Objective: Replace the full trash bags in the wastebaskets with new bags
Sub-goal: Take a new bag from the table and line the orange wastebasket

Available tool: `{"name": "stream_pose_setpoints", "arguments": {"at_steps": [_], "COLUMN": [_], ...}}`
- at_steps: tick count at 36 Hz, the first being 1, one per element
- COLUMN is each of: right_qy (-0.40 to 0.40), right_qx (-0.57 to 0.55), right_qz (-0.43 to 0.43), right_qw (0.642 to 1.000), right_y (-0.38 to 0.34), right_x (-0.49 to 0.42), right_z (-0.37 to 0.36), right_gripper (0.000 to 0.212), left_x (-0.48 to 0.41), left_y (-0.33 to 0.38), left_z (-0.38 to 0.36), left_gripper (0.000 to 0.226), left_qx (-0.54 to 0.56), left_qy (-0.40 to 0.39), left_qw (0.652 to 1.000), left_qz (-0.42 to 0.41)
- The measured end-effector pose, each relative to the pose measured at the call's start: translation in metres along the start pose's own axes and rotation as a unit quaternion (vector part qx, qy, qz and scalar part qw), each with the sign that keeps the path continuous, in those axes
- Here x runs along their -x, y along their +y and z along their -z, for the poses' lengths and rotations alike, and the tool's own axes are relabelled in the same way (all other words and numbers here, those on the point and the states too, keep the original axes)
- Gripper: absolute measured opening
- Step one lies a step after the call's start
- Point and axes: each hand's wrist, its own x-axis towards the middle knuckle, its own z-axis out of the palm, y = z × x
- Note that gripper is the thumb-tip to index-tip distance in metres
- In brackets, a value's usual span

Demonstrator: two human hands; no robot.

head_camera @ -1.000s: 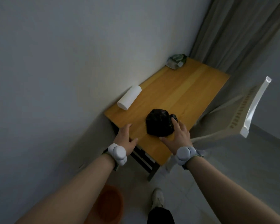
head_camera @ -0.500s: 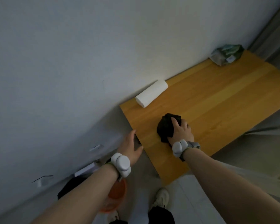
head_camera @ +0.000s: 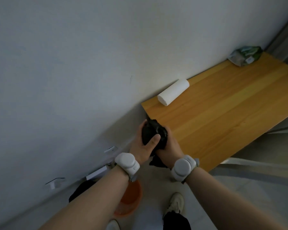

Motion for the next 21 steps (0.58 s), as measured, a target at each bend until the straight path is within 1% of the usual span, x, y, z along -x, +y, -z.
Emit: {"name": "stream_pose_setpoints", "arguments": {"at_steps": [2, 3, 6, 7, 8, 9, 12, 14, 16, 17, 18, 21], "right_qy": [0.006, 0.009, 0.022, 0.028, 0.035, 0.050, 0.071, 0.052, 0.029, 0.022, 0.018, 0.013], "right_qx": [0.007, 0.028, 0.091, 0.098, 0.093, 0.080, 0.077, 0.080, 0.074, 0.068, 0.066, 0.089], "right_qz": [-0.002, -0.003, 0.012, 0.020, 0.021, 0.018, -0.012, -0.024, -0.037, -0.040, -0.046, -0.061], "right_qw": [1.000, 1.000, 0.996, 0.995, 0.995, 0.995, 0.994, 0.995, 0.996, 0.997, 0.997, 0.994], "right_y": [-0.013, -0.017, -0.027, -0.033, -0.036, -0.035, -0.043, -0.050, -0.054, -0.050, -0.052, -0.044], "right_x": [0.014, 0.022, 0.038, 0.044, 0.052, 0.053, 0.075, 0.091, 0.106, 0.108, 0.114, 0.133], "right_z": [-0.028, -0.046, -0.097, -0.118, -0.136, -0.137, -0.190, -0.223, -0.251, -0.254, -0.266, -0.286], "right_gripper": [0.038, 0.045, 0.075, 0.081, 0.084, 0.086, 0.092, 0.093, 0.090, 0.089, 0.087, 0.080], "left_x": [0.013, 0.020, 0.038, 0.045, 0.054, 0.054, 0.083, 0.102, 0.120, 0.121, 0.129, 0.144], "left_y": [-0.011, -0.018, -0.042, -0.052, -0.061, -0.059, -0.081, -0.099, -0.114, -0.117, -0.123, -0.140], "left_z": [0.022, 0.035, 0.076, 0.094, 0.109, 0.111, 0.158, 0.187, 0.211, 0.214, 0.225, 0.240], "left_gripper": [0.050, 0.039, 0.047, 0.041, 0.032, 0.025, 0.020, 0.029, 0.045, 0.050, 0.049, 0.037], "left_qx": [0.041, 0.049, 0.062, 0.057, 0.048, 0.038, 0.009, 0.022, 0.032, 0.030, 0.020, -0.008], "left_qy": [0.013, 0.021, 0.042, 0.049, 0.063, 0.077, 0.139, 0.167, 0.182, 0.186, 0.189, 0.195], "left_qw": [0.999, 0.998, 0.997, 0.997, 0.997, 0.996, 0.990, 0.986, 0.983, 0.982, 0.982, 0.981], "left_qz": [0.015, 0.023, 0.034, 0.027, 0.015, 0.000, -0.009, -0.006, -0.002, -0.003, 0.004, 0.024]}}
